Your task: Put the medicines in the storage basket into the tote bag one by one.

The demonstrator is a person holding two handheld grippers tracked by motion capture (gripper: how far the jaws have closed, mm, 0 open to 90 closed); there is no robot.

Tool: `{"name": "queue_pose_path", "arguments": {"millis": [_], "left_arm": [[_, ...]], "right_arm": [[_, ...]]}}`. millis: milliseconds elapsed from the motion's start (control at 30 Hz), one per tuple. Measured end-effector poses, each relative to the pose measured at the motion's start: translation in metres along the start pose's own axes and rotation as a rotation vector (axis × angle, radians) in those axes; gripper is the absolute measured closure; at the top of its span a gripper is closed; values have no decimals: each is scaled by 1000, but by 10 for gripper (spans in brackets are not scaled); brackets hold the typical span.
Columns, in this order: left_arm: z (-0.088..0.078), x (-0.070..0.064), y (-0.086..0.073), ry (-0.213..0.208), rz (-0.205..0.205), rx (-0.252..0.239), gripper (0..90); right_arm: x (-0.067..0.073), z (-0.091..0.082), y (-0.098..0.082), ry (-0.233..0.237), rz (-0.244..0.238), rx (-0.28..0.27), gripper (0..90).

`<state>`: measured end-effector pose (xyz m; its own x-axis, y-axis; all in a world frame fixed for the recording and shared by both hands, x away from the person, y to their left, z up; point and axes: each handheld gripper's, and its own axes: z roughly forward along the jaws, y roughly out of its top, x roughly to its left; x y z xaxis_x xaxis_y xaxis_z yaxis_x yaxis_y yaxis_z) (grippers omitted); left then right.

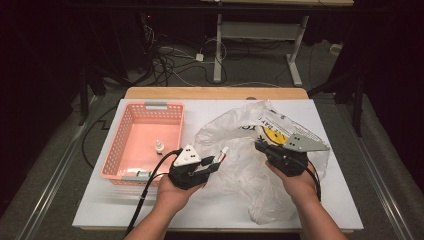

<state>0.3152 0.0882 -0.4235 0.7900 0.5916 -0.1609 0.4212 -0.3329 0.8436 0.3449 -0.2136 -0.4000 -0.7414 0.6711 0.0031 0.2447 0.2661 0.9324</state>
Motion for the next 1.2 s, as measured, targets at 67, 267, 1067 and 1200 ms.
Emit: {"name": "queue_pose_path", "arguments": {"millis": [67,267,1067,1200], "left_arm": [[6,-1,1,-5,-1,-2,681],[22,-2,3,-5,2,-5,681],[87,-3,25,51,23,76,680],[103,0,29,73,21,86,680]], "right_arm": [[-3,3,1,3,5,18,900],[-5,7,-3,-25,14,-23,900],[-6,5,-1,1,15,-45,900],[-7,5,0,0,13,-47,900]]}}
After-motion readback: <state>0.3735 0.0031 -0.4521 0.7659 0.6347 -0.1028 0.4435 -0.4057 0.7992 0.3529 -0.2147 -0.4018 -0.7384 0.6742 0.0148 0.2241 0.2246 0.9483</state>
